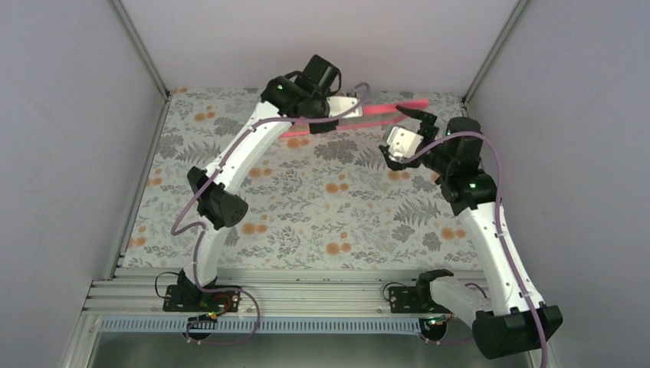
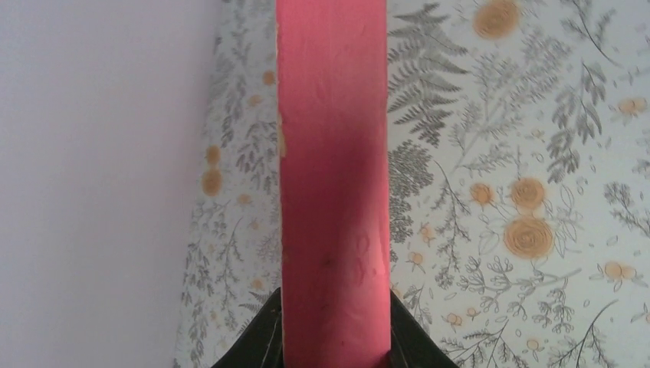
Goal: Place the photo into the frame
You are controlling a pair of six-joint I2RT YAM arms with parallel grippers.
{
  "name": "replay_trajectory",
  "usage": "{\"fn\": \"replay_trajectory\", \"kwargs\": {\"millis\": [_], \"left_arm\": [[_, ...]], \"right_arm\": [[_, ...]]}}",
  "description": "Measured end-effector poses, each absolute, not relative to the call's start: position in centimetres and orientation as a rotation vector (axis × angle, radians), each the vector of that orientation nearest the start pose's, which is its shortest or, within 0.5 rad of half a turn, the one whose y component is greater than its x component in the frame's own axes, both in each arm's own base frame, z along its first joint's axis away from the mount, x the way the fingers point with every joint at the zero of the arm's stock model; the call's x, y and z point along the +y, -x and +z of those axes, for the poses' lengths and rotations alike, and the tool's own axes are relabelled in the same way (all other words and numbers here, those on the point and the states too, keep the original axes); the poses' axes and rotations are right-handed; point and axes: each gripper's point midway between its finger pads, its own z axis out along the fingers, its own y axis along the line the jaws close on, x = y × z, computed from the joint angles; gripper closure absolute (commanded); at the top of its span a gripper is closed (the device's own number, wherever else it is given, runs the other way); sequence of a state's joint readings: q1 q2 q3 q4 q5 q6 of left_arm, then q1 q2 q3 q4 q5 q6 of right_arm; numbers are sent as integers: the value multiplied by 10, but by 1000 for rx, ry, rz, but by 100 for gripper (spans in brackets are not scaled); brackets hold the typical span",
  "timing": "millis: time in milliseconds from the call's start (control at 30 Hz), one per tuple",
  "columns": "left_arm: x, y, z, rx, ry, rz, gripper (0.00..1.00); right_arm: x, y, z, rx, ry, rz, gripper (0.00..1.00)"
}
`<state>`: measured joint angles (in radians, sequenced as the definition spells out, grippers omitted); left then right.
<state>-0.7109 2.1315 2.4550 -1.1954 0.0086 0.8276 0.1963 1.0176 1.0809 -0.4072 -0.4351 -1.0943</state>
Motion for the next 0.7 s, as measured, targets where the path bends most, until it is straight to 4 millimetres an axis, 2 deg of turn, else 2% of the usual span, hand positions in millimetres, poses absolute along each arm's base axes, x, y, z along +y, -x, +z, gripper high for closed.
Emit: {"fn": "replay_trajectory", "kwargs": {"millis": [167,300,400,500,633,700], "left_arm": [[-328,-416,312,1847,-1519,-62,98],[-313,-413,327,1901,-1401,-160,98],[-298,-409,350,1945,-1250,-313,98],[-276,-412,374,1998,-1049,-522,98],[-257,-417,389,2022,-899,-639,98],[-254,-411,388,2051,-861,-661,98]], "right_arm": [[143,-313,391,1240,1209,-133,0],[145,-311,412,1251,1115,-54,0],[146,-314,415,1300,1051,26,0],[150,-320,409,1367,998,125,0],[155,-329,392,1491,914,286,0],[158,-333,386,1548,874,373,0]]}}
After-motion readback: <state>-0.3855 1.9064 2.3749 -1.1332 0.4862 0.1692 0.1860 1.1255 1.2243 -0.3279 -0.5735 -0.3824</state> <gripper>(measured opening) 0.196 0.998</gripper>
